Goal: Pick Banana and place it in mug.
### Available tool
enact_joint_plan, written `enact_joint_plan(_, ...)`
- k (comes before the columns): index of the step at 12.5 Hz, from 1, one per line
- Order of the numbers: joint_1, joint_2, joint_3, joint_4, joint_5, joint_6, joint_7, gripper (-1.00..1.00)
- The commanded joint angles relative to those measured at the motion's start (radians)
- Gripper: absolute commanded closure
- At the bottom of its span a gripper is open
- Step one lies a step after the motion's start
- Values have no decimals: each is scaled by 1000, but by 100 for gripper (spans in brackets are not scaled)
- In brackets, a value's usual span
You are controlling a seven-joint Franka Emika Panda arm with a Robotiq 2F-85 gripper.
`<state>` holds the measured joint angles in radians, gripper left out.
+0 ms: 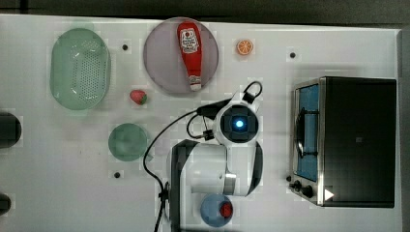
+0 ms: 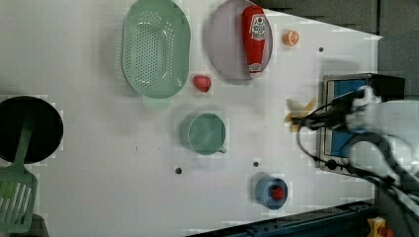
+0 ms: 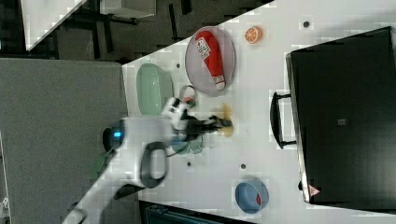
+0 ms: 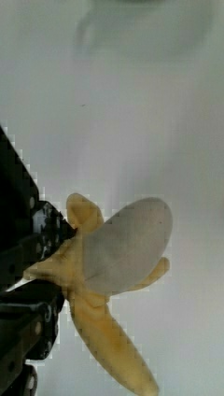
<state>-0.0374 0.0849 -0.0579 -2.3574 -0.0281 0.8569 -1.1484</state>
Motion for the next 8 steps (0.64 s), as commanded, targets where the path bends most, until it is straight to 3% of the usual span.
enact_joint_plan(1, 10, -197, -1, 101, 1, -255, 31, 57)
enact_joint_plan(4, 29, -276, 46, 207, 1, -511, 208, 57)
enact_joint_plan(8, 53, -293, 186, 218, 2, -520, 429, 57)
